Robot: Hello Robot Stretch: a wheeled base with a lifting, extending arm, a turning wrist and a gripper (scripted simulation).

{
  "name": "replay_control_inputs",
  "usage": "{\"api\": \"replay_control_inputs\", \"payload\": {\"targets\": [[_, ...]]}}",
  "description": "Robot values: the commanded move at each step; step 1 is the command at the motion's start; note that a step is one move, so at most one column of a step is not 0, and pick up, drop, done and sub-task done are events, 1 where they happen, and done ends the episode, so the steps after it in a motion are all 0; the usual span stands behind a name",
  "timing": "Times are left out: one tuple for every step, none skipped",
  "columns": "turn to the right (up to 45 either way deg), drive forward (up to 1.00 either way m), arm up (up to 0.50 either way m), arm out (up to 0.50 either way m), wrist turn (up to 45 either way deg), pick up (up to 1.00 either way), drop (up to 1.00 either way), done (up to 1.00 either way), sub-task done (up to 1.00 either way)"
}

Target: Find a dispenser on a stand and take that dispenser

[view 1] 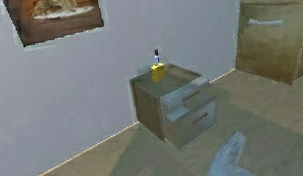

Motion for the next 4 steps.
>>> {"api": "replay_control_inputs", "payload": {"targets": [[3.0, 0.00, 0.00, 0.00, 0.0, 0.00, 0.00, 0.00, 0.00], [0.0, 0.55, 0.00, 0.00, 0.0, 0.00, 0.00, 0.00, 0.00], [9.0, 0.00, 0.00, 0.00, 0.0, 0.00, 0.00, 0.00, 0.00], [0.0, 0.40, 0.00, 0.00, 0.0, 0.00, 0.00, 0.00, 0.00]]}}
